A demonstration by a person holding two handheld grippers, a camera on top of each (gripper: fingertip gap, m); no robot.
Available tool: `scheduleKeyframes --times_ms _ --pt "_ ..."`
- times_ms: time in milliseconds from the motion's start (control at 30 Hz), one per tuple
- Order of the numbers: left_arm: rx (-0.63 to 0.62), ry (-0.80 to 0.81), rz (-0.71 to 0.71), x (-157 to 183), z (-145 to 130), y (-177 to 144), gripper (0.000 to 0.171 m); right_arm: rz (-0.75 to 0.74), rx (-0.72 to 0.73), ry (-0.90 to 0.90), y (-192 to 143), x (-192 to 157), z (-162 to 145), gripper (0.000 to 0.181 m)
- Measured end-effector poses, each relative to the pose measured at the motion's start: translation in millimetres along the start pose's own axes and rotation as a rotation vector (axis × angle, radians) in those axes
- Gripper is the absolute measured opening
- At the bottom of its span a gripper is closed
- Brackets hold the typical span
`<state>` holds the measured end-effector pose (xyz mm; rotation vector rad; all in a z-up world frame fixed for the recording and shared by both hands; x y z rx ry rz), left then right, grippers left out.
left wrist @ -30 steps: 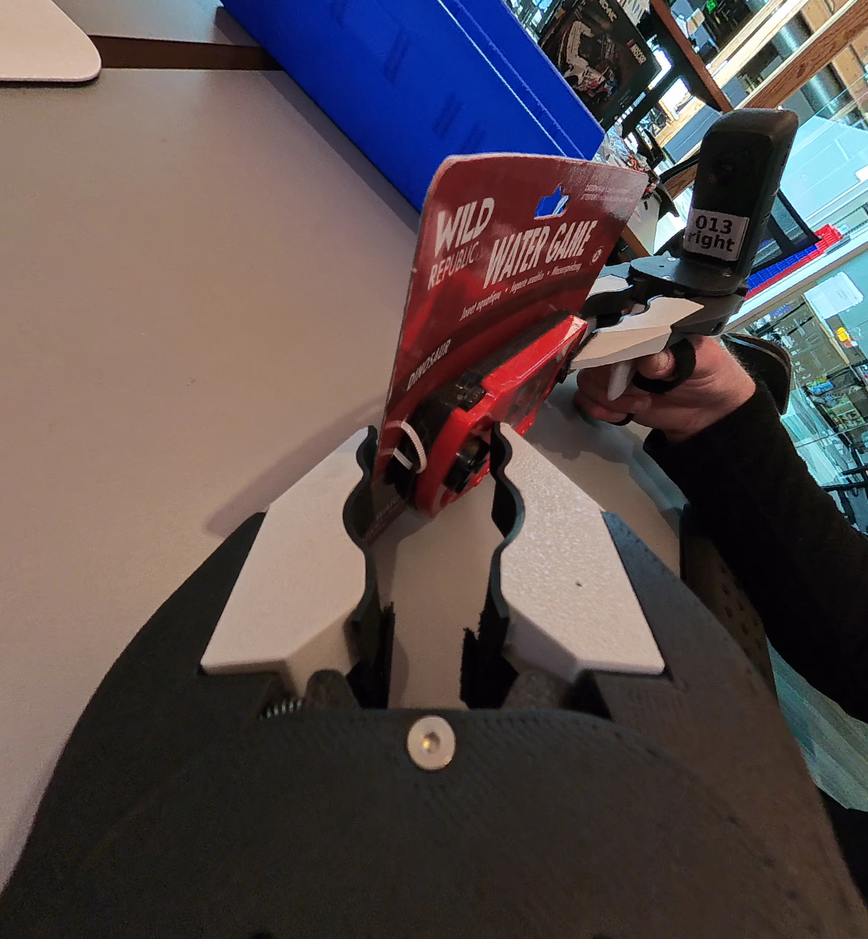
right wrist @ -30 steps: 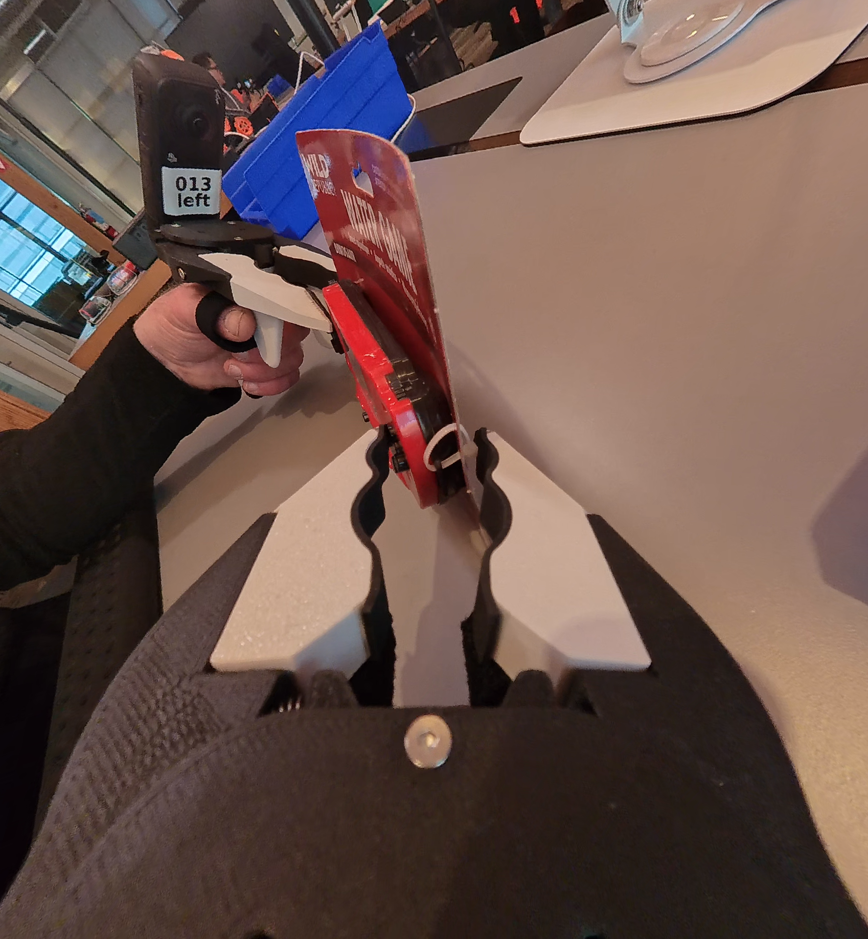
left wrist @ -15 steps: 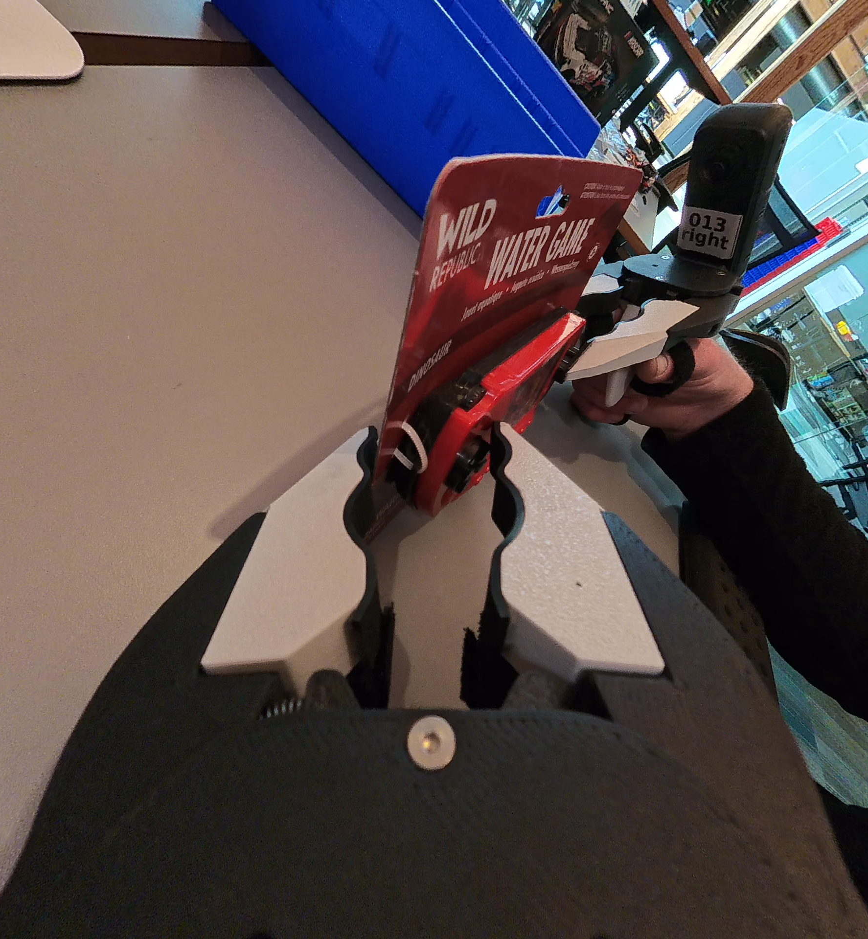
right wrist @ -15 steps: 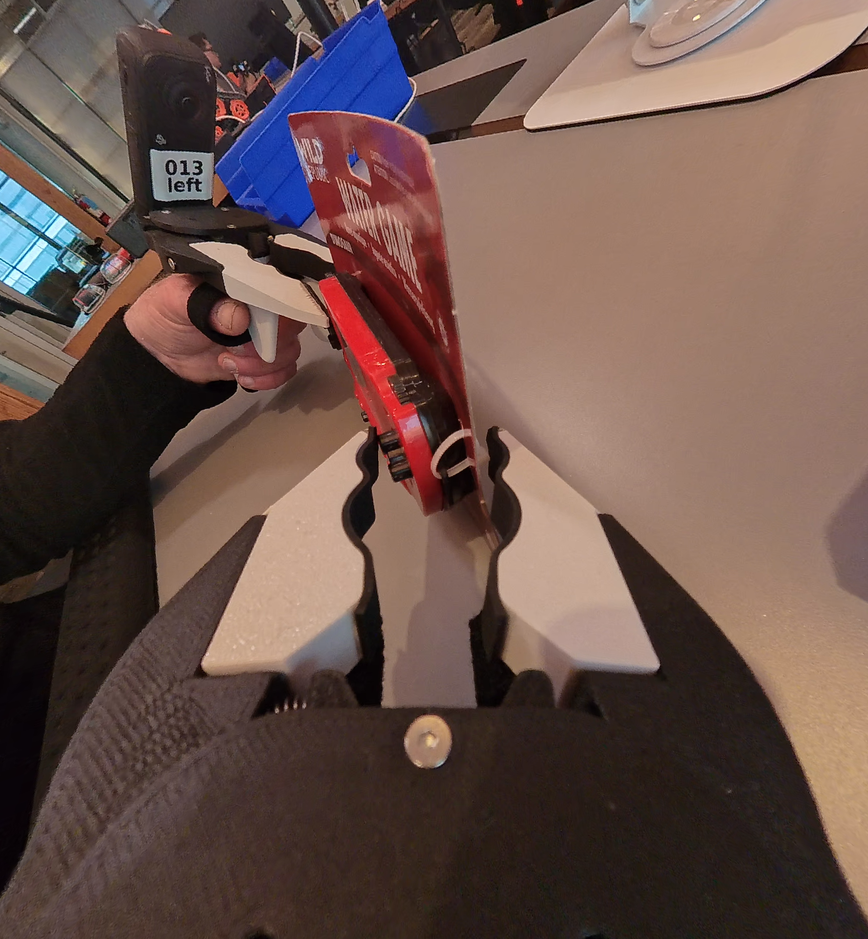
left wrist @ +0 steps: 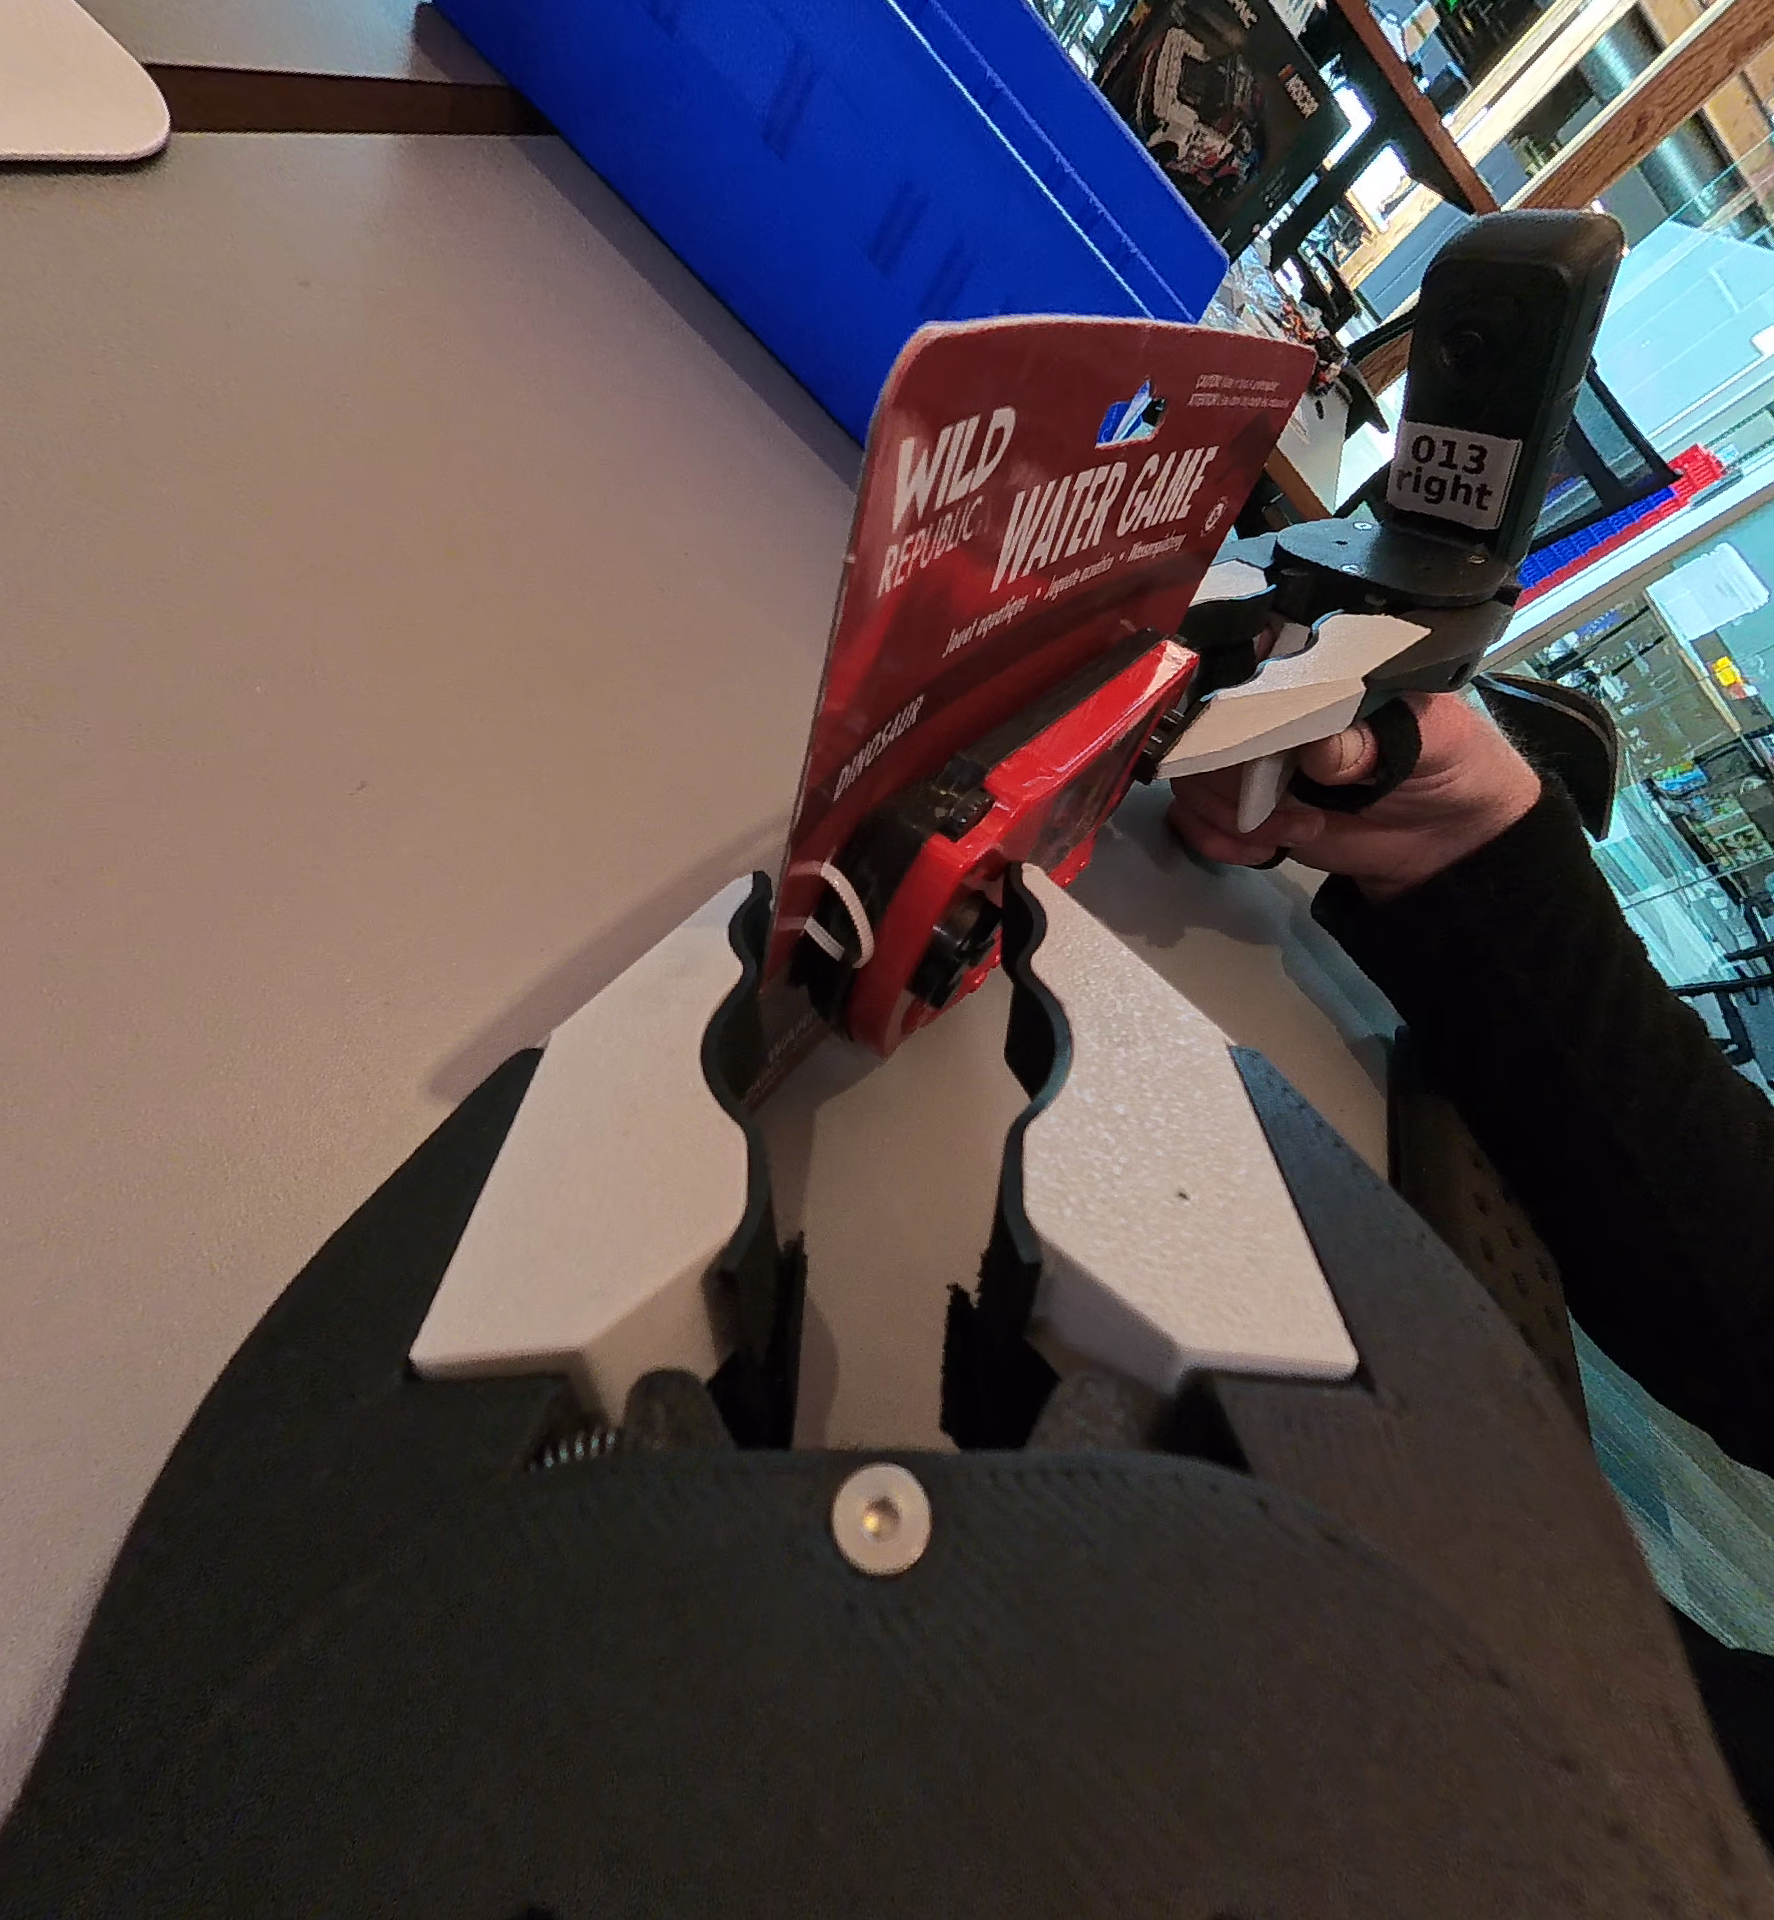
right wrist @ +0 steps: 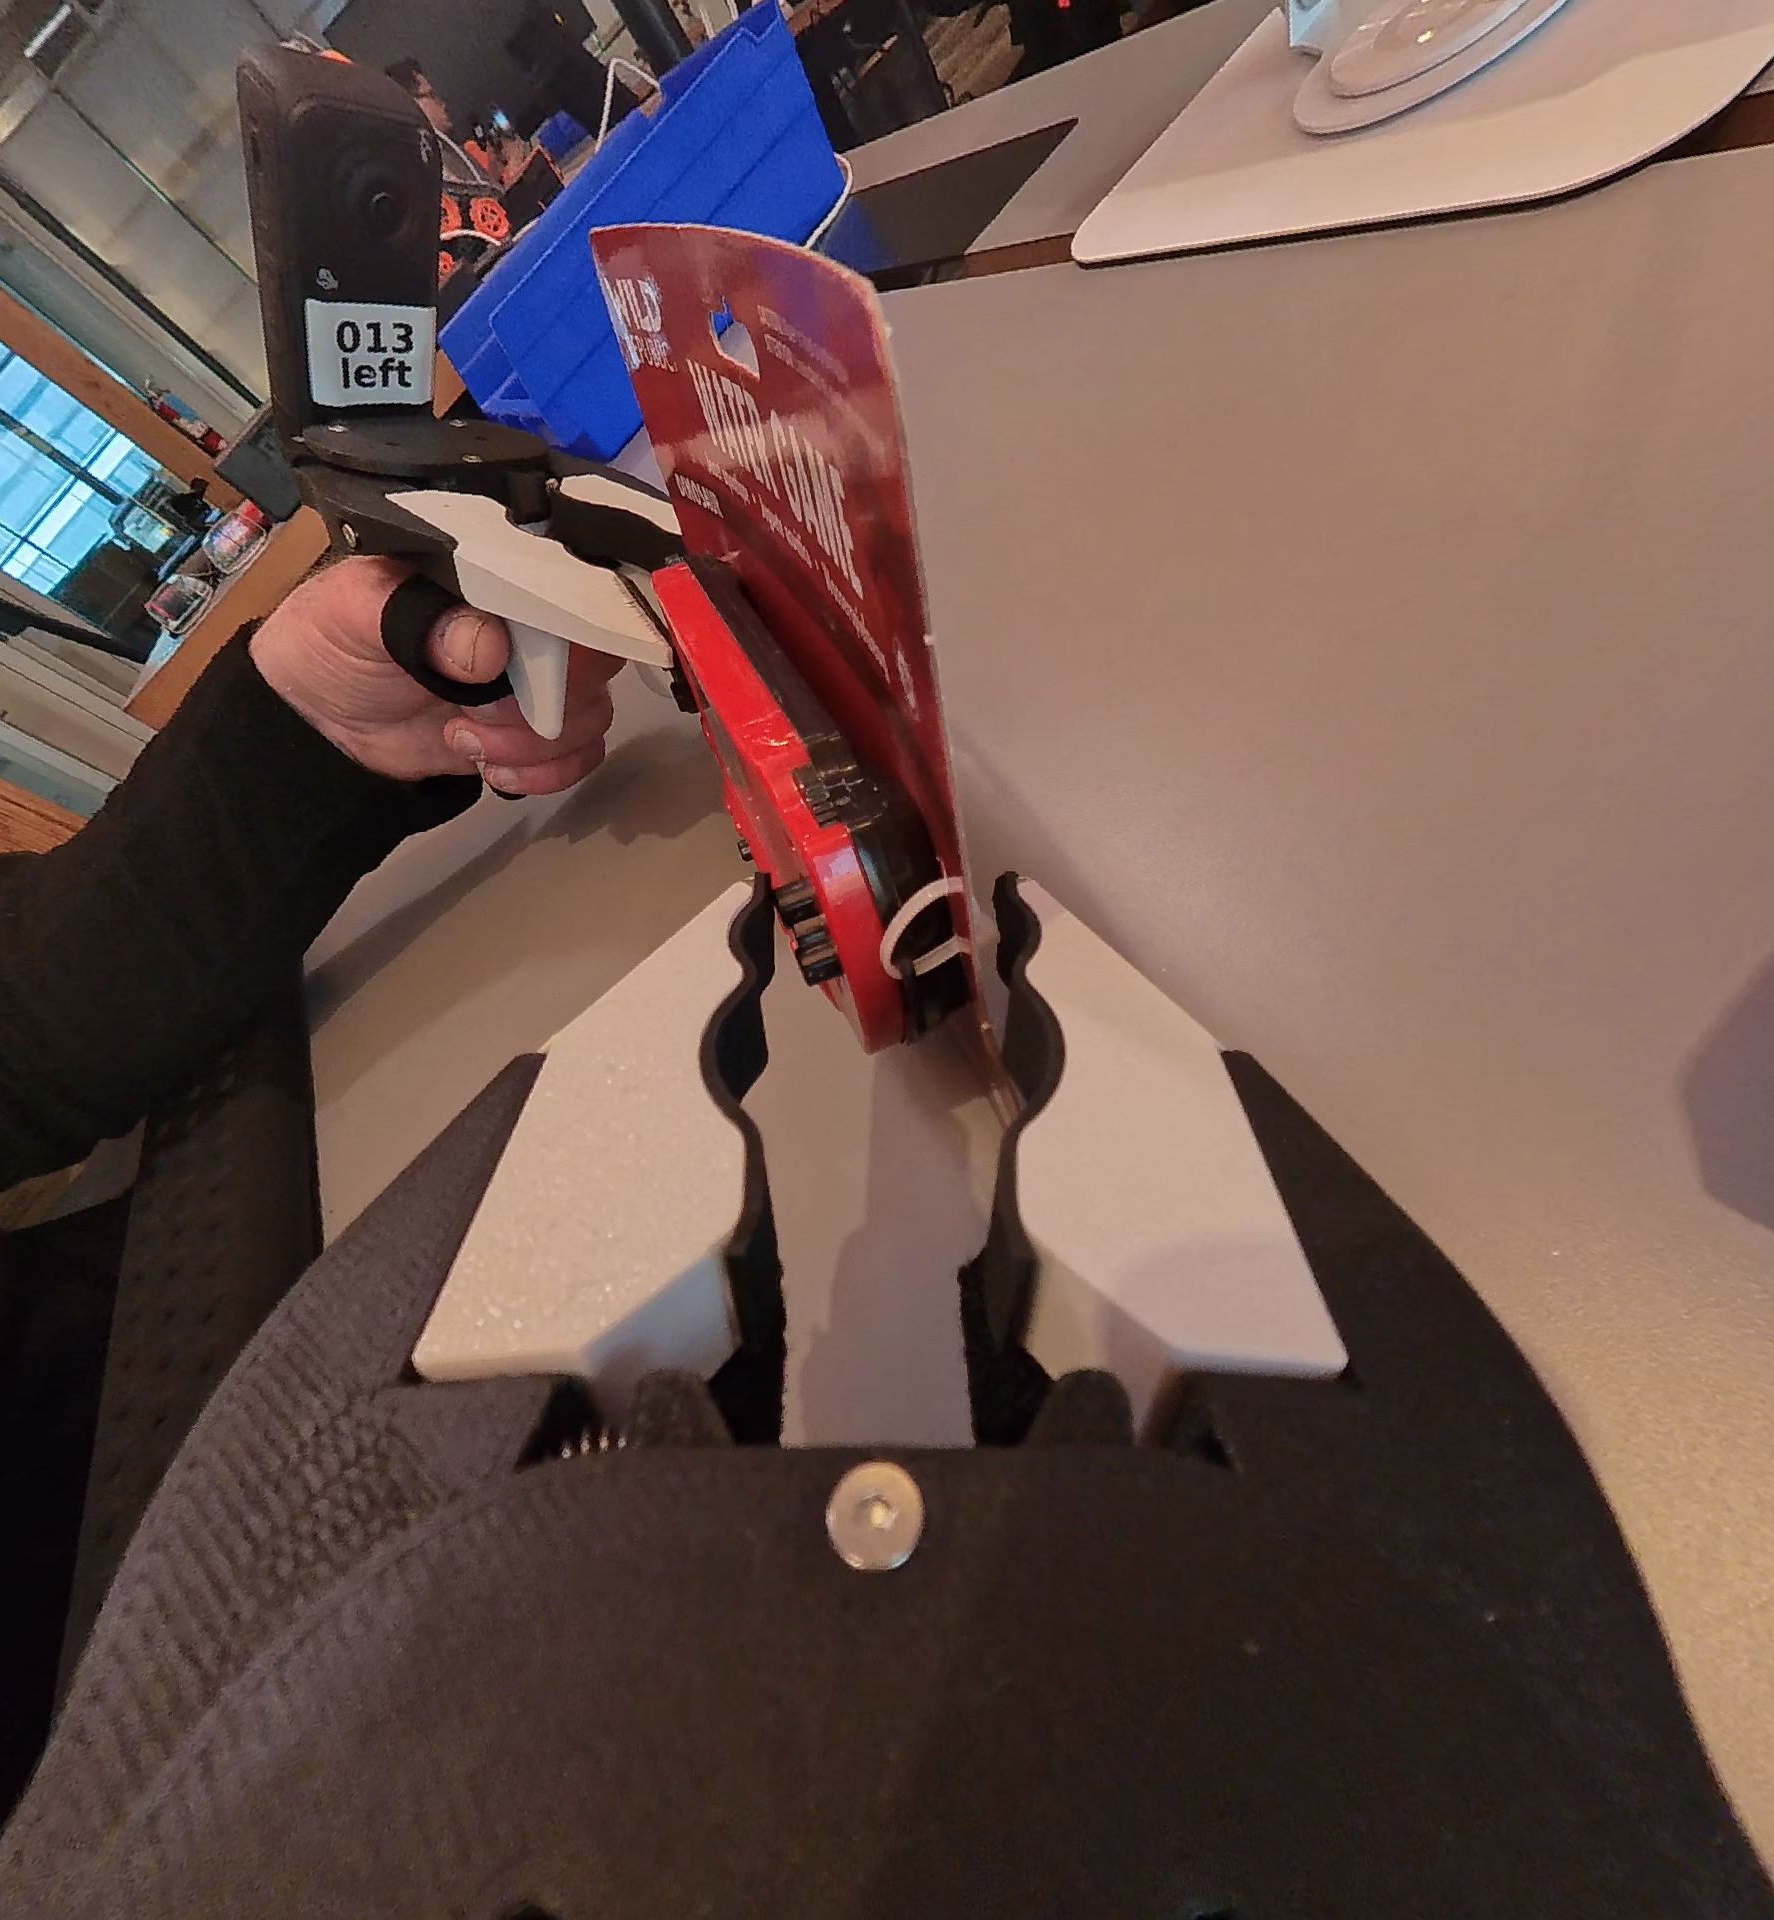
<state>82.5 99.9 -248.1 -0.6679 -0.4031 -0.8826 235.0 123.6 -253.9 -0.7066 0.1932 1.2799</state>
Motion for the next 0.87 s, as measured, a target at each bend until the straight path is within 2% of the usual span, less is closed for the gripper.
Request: scheduleKeyframes --times_ms 400,700,767,867 --pt "-0.002 0.036 0.023 4 2 0 0.041 -0.001 0.006 0.008 -2 1 0 0.040" --pt "0.048 0.175 0.056 42 30 -8 0.040 0.007 0.055 -0.027 -13 -4 9 0.041" --pt "0.043 0.178 0.065 41 30 -7 0.041 -0.002 0.049 -0.027 -13 -3 8 0.041" --pt "0.004 0.120 0.068 23 14 1 0.043 -0.027 0.014 -0.024 -9 2 2 0.040"
Point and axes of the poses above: each gripper's, where its closed fingertips meet, y out along the fingers, z out of its top, x = y × z across the jaws, the point moved 3 cm from there along -y, back along the fingers, and after that the axes turned 3 degrees about -z, right-handed, at the moved point
